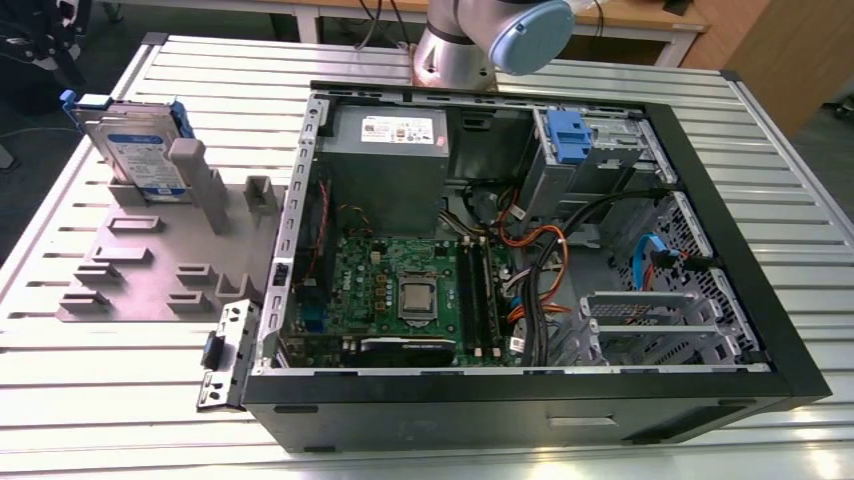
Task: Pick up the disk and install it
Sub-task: 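Pick up the disk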
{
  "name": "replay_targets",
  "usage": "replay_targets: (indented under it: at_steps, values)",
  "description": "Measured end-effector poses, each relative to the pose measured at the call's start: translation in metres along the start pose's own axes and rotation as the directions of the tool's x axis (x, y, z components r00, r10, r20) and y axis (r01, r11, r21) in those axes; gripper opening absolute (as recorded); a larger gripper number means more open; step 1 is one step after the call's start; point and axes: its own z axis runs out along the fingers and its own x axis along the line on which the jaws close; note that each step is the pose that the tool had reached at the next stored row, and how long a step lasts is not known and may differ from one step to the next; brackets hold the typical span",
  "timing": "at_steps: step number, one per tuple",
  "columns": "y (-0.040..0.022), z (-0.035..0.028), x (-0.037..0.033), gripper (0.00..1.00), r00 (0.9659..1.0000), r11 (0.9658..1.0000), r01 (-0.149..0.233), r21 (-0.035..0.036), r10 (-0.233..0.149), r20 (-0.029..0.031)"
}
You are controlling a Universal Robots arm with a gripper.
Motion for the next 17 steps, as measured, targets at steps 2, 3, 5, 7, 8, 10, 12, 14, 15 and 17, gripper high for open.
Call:
replay_targets:
  at_steps: [2,3,5,7,8,10,12,14,15,17]
  values:
    - [0.0000,0.0000,0.0000,0.11,1.0000,1.0000,0.007,0.0000,-0.007,-0.0003]
    - [0.0000,0.0000,0.0000,0.11,0.9999,0.9999,0.011,0.0000,-0.011,-0.0005]
    - [0.0000,0.0000,0.0000,0.11,0.9998,0.9998,0.019,-0.0001,-0.019,-0.0008]
    - [0.0000,0.0000,0.0000,0.11,0.9997,0.9997,0.026,-0.0001,-0.026,-0.0012]
    - [0.0000,0.0000,0.0000,0.11,0.9995,0.9996,0.030,-0.0001,-0.030,-0.0013]
    - [0.0000,0.0000,0.0000,0.11,0.9993,0.9993,0.037,-0.0002,-0.037,-0.0016]
    - [0.0000,0.0000,0.0000,0.11,0.9990,0.9990,0.045,-0.0003,-0.045,-0.0020]
    - [0.0000,0.0000,0.0000,0.11,0.9986,0.9986,0.052,-0.0003,-0.052,-0.0023]
    - [0.0000,0.0000,0.0000,0.11,0.9984,0.9984,0.056,-0.0003,-0.056,-0.0025]
    - [0.0000,0.0000,0.0000,0.11,0.9980,0.9980,0.064,-0.0004,-0.064,-0.0028]
